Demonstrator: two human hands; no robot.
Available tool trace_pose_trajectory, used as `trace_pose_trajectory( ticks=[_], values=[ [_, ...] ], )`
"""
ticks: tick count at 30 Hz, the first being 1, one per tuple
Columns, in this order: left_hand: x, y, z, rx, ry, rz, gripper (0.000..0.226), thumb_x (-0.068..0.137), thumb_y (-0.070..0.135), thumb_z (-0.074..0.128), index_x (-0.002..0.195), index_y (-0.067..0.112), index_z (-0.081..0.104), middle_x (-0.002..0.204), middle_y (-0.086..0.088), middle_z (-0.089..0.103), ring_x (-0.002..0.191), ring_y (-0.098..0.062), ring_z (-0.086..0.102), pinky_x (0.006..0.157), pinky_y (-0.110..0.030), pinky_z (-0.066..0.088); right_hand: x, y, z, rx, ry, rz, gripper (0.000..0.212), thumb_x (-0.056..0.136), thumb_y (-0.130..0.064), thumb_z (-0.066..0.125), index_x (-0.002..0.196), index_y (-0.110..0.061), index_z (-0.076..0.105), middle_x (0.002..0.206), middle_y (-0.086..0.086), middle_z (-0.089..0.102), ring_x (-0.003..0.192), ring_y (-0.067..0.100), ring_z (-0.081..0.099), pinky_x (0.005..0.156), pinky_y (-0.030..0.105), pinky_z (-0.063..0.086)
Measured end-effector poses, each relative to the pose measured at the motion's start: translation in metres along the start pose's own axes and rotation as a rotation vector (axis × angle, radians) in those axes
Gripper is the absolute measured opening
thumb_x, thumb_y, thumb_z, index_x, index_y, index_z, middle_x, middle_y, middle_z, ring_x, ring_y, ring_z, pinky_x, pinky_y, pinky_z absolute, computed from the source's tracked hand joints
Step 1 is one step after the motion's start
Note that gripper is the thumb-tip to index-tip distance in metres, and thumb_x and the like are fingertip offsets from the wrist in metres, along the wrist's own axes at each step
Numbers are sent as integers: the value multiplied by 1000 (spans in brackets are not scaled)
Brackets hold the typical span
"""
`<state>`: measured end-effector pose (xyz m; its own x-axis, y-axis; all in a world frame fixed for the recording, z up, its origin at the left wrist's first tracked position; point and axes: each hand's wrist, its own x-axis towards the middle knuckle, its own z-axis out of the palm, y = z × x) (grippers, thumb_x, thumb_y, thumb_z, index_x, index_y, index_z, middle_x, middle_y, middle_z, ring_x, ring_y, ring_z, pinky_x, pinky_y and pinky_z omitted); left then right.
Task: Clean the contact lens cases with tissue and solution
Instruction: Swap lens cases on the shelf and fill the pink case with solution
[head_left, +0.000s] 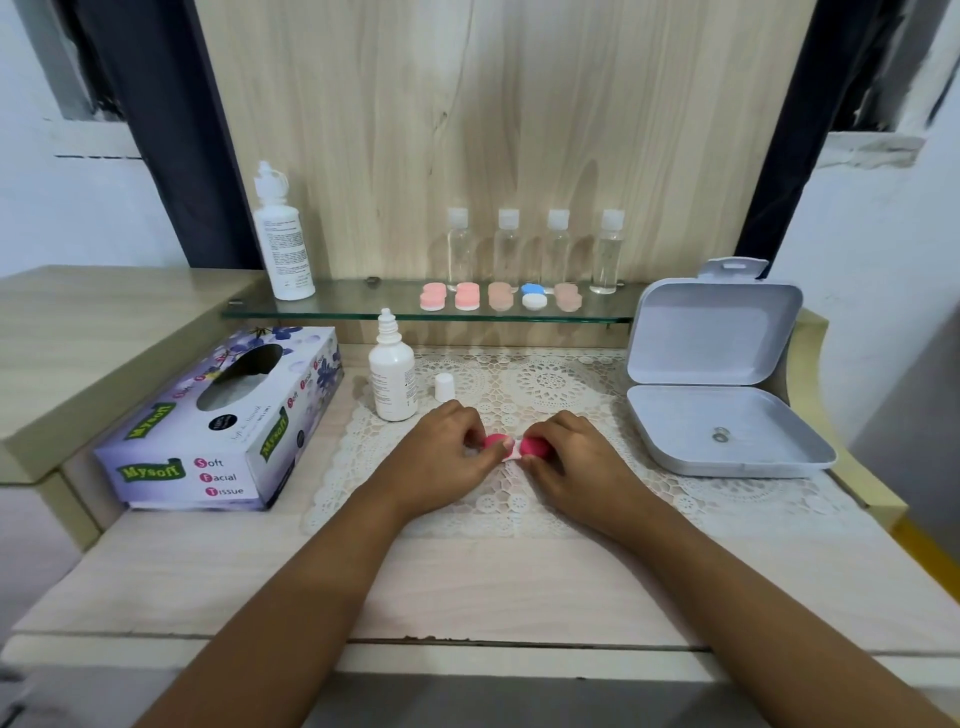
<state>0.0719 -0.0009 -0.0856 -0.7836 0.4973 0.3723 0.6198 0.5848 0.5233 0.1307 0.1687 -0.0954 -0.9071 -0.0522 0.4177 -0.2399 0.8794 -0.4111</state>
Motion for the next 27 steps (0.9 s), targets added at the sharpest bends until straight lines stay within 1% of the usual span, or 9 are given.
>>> trace_pose_trajectory(
  ticks=[3, 6, 8, 10, 12, 15, 17, 20, 27],
  values=[
    [-1, 1, -2, -25, 2, -5, 31, 86, 42, 60, 76, 15, 48, 78, 5, 49, 70, -9, 46, 63, -21, 36, 0, 1, 0, 4, 5, -5, 18, 86, -25, 60, 99, -13, 63, 93, 1, 53, 91, 18, 49, 83, 29, 40],
    [-2, 2, -4, -111, -36, 42, 12, 89, 28, 59, 99, 22, 58, 96, 14, 56, 91, -5, 54, 76, -15, 42, 0, 1, -1, 2, 10, -14, 19, 86, -25, 60, 101, -12, 63, 92, -1, 52, 91, 18, 48, 81, 26, 39],
    [-3, 3, -5, -181, -96, 66, 33, 90, 15, 56, 122, 23, 58, 113, 15, 58, 107, 1, 53, 89, -6, 39, 0, 1, -1, 4, 9, -15, 20, 86, -24, 61, 102, -12, 63, 93, -1, 52, 92, 18, 48, 81, 25, 38],
    [-3, 3, -5, -169, -139, 112, 42, 88, 6, 54, 127, 20, 57, 119, 9, 60, 110, -1, 55, 96, -11, 41, 0, 1, -1, 6, 8, -10, 21, 86, -24, 60, 103, -12, 63, 95, 2, 54, 94, 19, 48, 82, 25, 38],
    [-2, 1, -4, -128, -140, 150, 39, 86, 6, 55, 123, 16, 60, 114, 4, 62, 105, -6, 57, 95, -20, 44, 1, 1, -1, 7, 4, -4, 21, 86, -24, 60, 103, -12, 63, 97, 3, 55, 95, 19, 49, 84, 26, 38],
    [-1, 1, -5, -102, -125, 118, 37, 87, 20, 63, 123, 15, 60, 109, 3, 58, 102, -7, 56, 95, -24, 44, 0, 1, -2, 9, 2, -2, 22, 86, -24, 60, 104, -12, 63, 98, 3, 55, 97, 20, 49, 85, 26, 38],
    [0, 1, -4, -60, -115, 99, 39, 86, 29, 65, 122, 15, 61, 105, 3, 55, 98, -8, 55, 91, -20, 43, 0, 0, -2, 5, -2, 1, 22, 86, -25, 60, 105, -13, 62, 99, 3, 55, 98, 19, 48, 86, 26, 38],
    [2, 4, -2, -22, -86, 71, 30, 83, 37, 66, 106, 17, 67, 95, 5, 53, 87, -6, 53, 76, -8, 39, -1, 0, -3, 7, -3, 7, 23, 86, -26, 60, 105, -13, 62, 99, 3, 55, 97, 19, 48, 85, 27, 38],
    [5, 6, 3, 6, -8, 5, 29, 79, 43, 67, 78, 17, 55, 77, 10, 45, 68, -2, 45, 60, -14, 33, 0, -2, -3, 21, 9, 4, 23, 86, -23, 61, 105, -11, 63, 99, 5, 56, 96, 21, 49, 83, 25, 38]
  ],
)
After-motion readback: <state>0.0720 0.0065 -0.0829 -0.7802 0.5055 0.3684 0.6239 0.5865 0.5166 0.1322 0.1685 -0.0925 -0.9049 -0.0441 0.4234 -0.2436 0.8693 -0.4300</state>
